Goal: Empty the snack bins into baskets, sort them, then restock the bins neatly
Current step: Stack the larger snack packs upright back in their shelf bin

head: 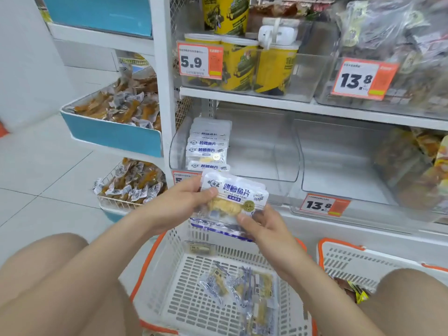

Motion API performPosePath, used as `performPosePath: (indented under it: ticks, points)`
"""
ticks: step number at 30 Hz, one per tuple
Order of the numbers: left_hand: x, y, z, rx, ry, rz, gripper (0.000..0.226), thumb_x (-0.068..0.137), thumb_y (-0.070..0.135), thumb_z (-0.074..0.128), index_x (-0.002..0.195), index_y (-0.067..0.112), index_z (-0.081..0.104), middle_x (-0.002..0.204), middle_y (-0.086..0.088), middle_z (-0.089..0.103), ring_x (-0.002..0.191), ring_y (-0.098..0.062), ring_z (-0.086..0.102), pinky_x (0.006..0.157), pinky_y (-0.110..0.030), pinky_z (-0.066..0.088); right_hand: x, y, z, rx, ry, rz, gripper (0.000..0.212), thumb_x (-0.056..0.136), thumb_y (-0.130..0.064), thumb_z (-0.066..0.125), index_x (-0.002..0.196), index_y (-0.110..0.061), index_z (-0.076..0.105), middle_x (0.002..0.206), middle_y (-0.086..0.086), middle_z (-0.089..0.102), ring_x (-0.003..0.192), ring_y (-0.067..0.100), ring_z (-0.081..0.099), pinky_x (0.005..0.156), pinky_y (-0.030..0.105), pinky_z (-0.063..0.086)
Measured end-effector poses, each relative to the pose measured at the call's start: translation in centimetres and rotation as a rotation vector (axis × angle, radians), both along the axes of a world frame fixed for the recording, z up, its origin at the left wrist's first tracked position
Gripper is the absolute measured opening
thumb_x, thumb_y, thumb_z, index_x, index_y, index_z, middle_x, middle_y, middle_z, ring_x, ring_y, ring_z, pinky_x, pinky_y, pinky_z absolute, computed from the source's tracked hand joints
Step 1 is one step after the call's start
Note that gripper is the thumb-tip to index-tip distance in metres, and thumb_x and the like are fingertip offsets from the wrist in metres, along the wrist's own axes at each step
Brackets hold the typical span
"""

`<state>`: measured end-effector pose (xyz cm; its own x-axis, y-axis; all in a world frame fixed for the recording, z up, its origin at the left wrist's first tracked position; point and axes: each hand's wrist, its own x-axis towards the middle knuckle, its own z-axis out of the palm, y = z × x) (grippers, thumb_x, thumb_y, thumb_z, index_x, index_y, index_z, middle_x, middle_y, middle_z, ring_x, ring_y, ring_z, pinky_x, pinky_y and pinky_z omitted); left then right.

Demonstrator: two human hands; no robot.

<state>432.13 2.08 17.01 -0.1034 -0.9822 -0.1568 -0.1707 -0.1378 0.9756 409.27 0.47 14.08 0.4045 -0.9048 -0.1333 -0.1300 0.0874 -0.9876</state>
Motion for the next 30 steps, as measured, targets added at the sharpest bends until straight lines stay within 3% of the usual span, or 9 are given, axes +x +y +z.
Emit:
performPosePath:
  ticks: [3, 5, 7, 10, 15, 19, 23, 27, 30]
  points:
    - [0.0, -1.4, 2.3, -0.190, -0.286, 0.177, 0.033, 0.102, 0.054, 0.056, 0.119, 0.027, 0.062, 0.111, -0.004, 0.070, 0.101, -0.022, 0.067, 0.096, -0.041, 0.055, 0.6, -3.2, 2.4, -0.112, 0.011, -0.060, 0.028, 0.104, -0.026, 0.065, 0.128, -0.035, 0.055, 0.126, -0.010, 0.070, 0.113, 0.006, 0.069, 0.098, 0.035, 0.056]
    - [0.6, -2.9, 2.8, -0.362, -0.447, 0.424, 0.020, 0.104, 0.044, 0.056, 0.119, 0.030, 0.058, 0.109, 0.005, 0.062, 0.091, -0.013, 0.060, 0.087, -0.028, 0.052, 1.3, -6.0, 4.6, -0.230, 0.013, -0.135, 0.025, 0.105, -0.020, 0.062, 0.124, -0.033, 0.051, 0.120, -0.009, 0.072, 0.106, 0.006, 0.071, 0.095, 0.033, 0.054]
    - [1.8, -4.6, 2.3, -0.435, -0.566, 0.625, 0.018, 0.101, 0.025, 0.060, 0.119, 0.027, 0.057, 0.117, 0.002, 0.054, 0.104, -0.017, 0.054, 0.096, -0.037, 0.048, 2.2, -9.4, 6.5, -0.335, 0.059, -0.150, 0.026, 0.105, -0.016, 0.061, 0.124, -0.028, 0.049, 0.116, -0.006, 0.073, 0.106, 0.007, 0.071, 0.095, 0.029, 0.054]
    - [2.7, -6.6, 1.4, -0.244, -0.602, 0.787, 0.034, 0.093, 0.012, 0.061, 0.125, 0.021, 0.052, 0.132, -0.011, 0.045, 0.127, -0.033, 0.040, 0.100, -0.036, 0.030, 4.3, -14.7, 6.9, -0.304, 0.169, -0.119, 0.028, 0.101, -0.011, 0.064, 0.125, -0.021, 0.052, 0.119, -0.003, 0.071, 0.111, 0.013, 0.069, 0.097, 0.035, 0.056]
    - [2.9, -8.3, -0.1, -0.172, -0.720, 0.743, 0.050, 0.091, 0.024, 0.069, 0.130, 0.018, 0.039, 0.138, -0.011, 0.029, 0.129, -0.038, 0.032, 0.107, -0.043, 0.030, 8.0, -17.8, 2.6, -0.076, 0.408, 0.129, 0.018, 0.096, -0.001, 0.068, 0.104, -0.018, 0.067, 0.101, 0.003, 0.074, 0.085, 0.015, 0.070, 0.073, 0.028, 0.060]
    - [3.4, -9.3, -1.5, -0.167, -0.699, 0.781, 0.051, 0.090, 0.029, 0.069, 0.130, 0.020, 0.039, 0.136, -0.007, 0.026, 0.129, -0.037, 0.031, 0.104, -0.040, 0.030, 9.5, -18.5, 2.1, -0.046, 0.760, 0.261, 0.025, 0.083, -0.027, 0.083, 0.102, -0.018, 0.071, 0.105, 0.007, 0.076, 0.086, 0.022, 0.072, 0.083, 0.044, 0.065]
    - [3.1, -10.0, -2.1, -0.225, -0.732, 0.836, 0.051, 0.087, 0.027, 0.071, 0.127, 0.019, 0.040, 0.134, -0.008, 0.027, 0.126, -0.036, 0.032, 0.099, -0.037, 0.029, 10.3, -19.6, 2.7, 0.049, 0.763, 0.236, 0.033, 0.083, -0.027, 0.087, 0.084, -0.018, 0.056, 0.088, 0.003, 0.064, 0.067, 0.022, 0.067, 0.057, 0.028, 0.058]
    - [2.9, -10.3, -2.5, -0.282, -0.834, 0.855, 0.046, 0.086, 0.025, 0.070, 0.123, 0.019, 0.043, 0.132, -0.010, 0.029, 0.120, -0.036, 0.035, 0.093, -0.036, 0.031, 12.3, -20.7, 2.0, 0.138, 0.787, 0.296, 0.031, 0.080, -0.022, 0.090, 0.088, -0.016, 0.060, 0.086, 0.009, 0.053, 0.075, 0.025, 0.048, 0.070, 0.034, 0.047]
    - [2.9, -10.4, -2.6, -0.297, -0.865, 0.859, 0.044, 0.085, 0.024, 0.071, 0.120, 0.020, 0.045, 0.130, -0.010, 0.030, 0.117, -0.035, 0.035, 0.090, -0.033, 0.030, 14.0, -21.3, 0.5, 0.135, 0.826, 0.303, 0.036, 0.078, -0.026, 0.090, 0.103, -0.013, 0.066, 0.085, 0.007, 0.059, 0.066, 0.022, 0.051, 0.063, 0.030, 0.045]
